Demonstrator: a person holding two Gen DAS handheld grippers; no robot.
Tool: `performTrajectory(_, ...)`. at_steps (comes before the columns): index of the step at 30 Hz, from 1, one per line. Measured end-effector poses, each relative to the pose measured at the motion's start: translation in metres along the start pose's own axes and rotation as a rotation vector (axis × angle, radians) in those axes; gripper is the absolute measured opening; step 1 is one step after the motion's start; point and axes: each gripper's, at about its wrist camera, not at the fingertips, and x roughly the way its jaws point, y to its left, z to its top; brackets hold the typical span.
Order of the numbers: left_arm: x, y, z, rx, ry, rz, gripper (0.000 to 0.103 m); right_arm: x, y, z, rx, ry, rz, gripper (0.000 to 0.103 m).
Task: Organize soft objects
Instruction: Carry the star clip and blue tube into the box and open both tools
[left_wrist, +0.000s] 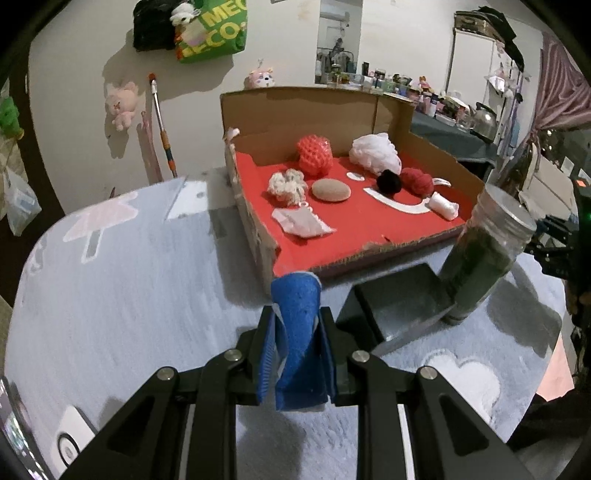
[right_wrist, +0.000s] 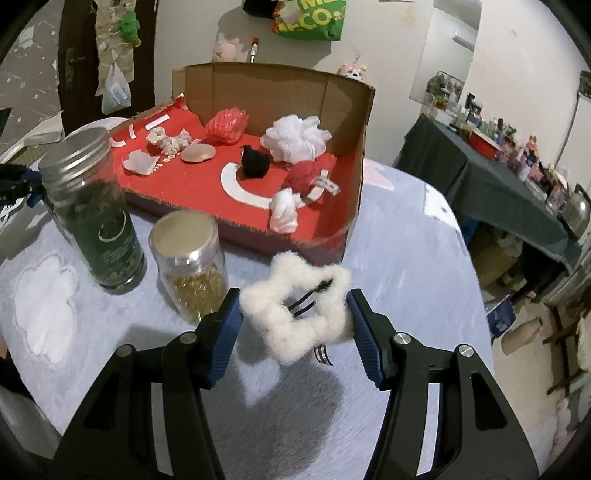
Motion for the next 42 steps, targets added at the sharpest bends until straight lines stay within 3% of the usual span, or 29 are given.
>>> performTrajectory(10,0.014,-0.008,0.051,0.064,0.01,-0.067,0.024,0.003,-0.012,0.041,-0.041,-0.027,0.037,0.056)
performTrajectory(16,0.043,-0.024,0.085,0.087,0.07,-0.137,0.024,0.023,-0.015,0.078,-0.048,-0.02,0.147,0.056)
performTrajectory(22,0.082,-0.043,0.11,0.116,0.163,-0.179,0.024,0.063,-0.005,0.109,-0.05,0.048,0.311,0.056)
performTrajectory(27,0.111,-0.06,0.126,0.159,0.242,-0.218,0.024,0.102,0.01,0.122,-0.044,0.16,0.411,0.056)
performTrajectory(35,0.154,-0.082,0.135,0.237,0.347,-0.192,0.024,0.135,0.026,0.131,-0.089,0.27,0.434,0.056)
performTrajectory(42,0.172,-0.084,0.136,0.252,0.386,-0.155,0.025,0.152,0.032,0.132,-0.113,0.336,0.418,0.056)
